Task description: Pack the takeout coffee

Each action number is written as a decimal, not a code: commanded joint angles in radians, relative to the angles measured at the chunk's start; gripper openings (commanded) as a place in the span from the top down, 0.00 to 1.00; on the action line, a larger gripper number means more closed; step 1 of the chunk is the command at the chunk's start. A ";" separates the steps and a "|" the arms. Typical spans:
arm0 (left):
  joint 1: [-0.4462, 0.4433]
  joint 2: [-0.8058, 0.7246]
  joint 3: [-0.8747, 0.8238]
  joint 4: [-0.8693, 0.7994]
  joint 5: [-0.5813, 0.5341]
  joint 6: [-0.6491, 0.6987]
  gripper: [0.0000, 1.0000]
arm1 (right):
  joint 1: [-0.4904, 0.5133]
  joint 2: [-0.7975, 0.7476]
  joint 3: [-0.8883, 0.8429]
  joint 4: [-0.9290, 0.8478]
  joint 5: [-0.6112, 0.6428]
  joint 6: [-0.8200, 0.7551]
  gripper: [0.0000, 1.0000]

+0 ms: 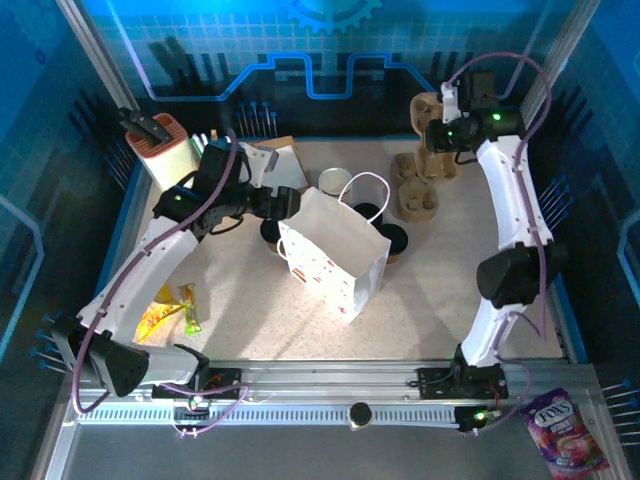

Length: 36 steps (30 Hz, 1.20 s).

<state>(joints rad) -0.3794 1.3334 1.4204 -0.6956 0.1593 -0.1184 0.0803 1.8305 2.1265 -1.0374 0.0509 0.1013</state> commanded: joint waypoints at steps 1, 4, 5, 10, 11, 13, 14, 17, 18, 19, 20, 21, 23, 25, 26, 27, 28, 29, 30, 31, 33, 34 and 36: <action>-0.022 0.024 0.063 -0.064 0.022 -0.026 0.11 | 0.021 -0.104 -0.055 0.052 -0.029 0.026 0.71; -0.040 0.044 0.088 -0.099 0.014 -0.030 0.11 | 0.038 -0.195 -0.096 0.080 -0.032 0.032 0.71; -0.047 0.050 0.097 -0.112 0.010 -0.031 0.12 | 0.045 -0.225 -0.110 0.088 -0.034 0.034 0.71; -0.070 0.086 0.144 -0.183 0.012 -0.023 0.15 | 0.096 -0.357 -0.173 0.123 -0.039 0.042 0.71; -0.074 0.093 0.152 -0.197 0.015 -0.018 0.17 | 0.106 -0.379 -0.183 0.128 -0.042 0.043 0.71; -0.081 0.112 0.166 -0.220 0.027 -0.010 0.20 | 0.130 -0.426 -0.203 0.140 -0.050 0.044 0.72; -0.084 0.119 0.172 -0.229 0.028 -0.005 0.21 | 0.140 -0.445 -0.210 0.146 -0.052 0.047 0.71; -0.087 0.146 0.185 -0.241 0.028 0.005 0.27 | 0.170 -0.496 -0.228 0.162 -0.099 0.056 0.71; -0.087 0.155 0.189 -0.240 0.024 0.006 0.30 | 0.186 -0.514 -0.237 0.175 -0.120 0.057 0.72; -0.087 0.162 0.190 -0.234 0.023 0.005 0.33 | 0.202 -0.529 -0.249 0.188 -0.135 0.061 0.72; -0.087 0.168 0.193 -0.228 0.027 0.002 0.35 | 0.221 -0.544 -0.262 0.202 -0.146 0.065 0.72; -0.087 0.172 0.196 -0.221 0.029 -0.002 0.38 | 0.245 -0.557 -0.273 0.214 -0.158 0.066 0.72; -0.086 0.178 0.202 -0.207 0.034 -0.009 0.42 | 0.299 -0.578 -0.292 0.234 -0.160 0.060 0.72; -0.087 0.180 0.208 -0.201 0.037 -0.009 0.45 | 0.349 -0.593 -0.317 0.250 -0.157 0.055 0.72; -0.087 0.182 0.207 -0.196 0.034 -0.009 0.47 | 0.374 -0.599 -0.331 0.259 -0.157 0.053 0.72; -0.086 0.181 0.205 -0.192 0.032 -0.010 0.49 | 0.394 -0.604 -0.345 0.269 -0.158 0.054 0.72; -0.086 0.181 0.202 -0.190 0.032 -0.009 0.51 | 0.413 -0.608 -0.361 0.279 -0.160 0.054 0.72; -0.086 0.182 0.201 -0.185 0.031 -0.010 0.53 | 0.431 -0.612 -0.379 0.292 -0.164 0.054 0.72; -0.085 0.182 0.199 -0.180 0.032 -0.012 0.55 | 0.451 -0.615 -0.398 0.303 -0.169 0.055 0.72; -0.084 0.182 0.197 -0.178 0.035 -0.011 0.57 | 0.467 -0.617 -0.413 0.313 -0.170 0.055 0.72; -0.084 0.178 0.194 -0.173 0.041 -0.014 0.60 | 0.502 -0.619 -0.442 0.330 -0.173 0.054 0.73; -0.084 0.175 0.192 -0.170 0.040 -0.012 0.62 | 0.517 -0.621 -0.457 0.341 -0.175 0.054 0.73; -0.081 0.169 0.183 -0.162 0.042 -0.012 0.65 | 0.545 -0.623 -0.485 0.360 -0.177 0.051 0.73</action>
<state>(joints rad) -0.4610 1.5158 1.5925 -0.8841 0.1745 -0.1314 0.5896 1.2240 1.6672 -0.7475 -0.1074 0.1501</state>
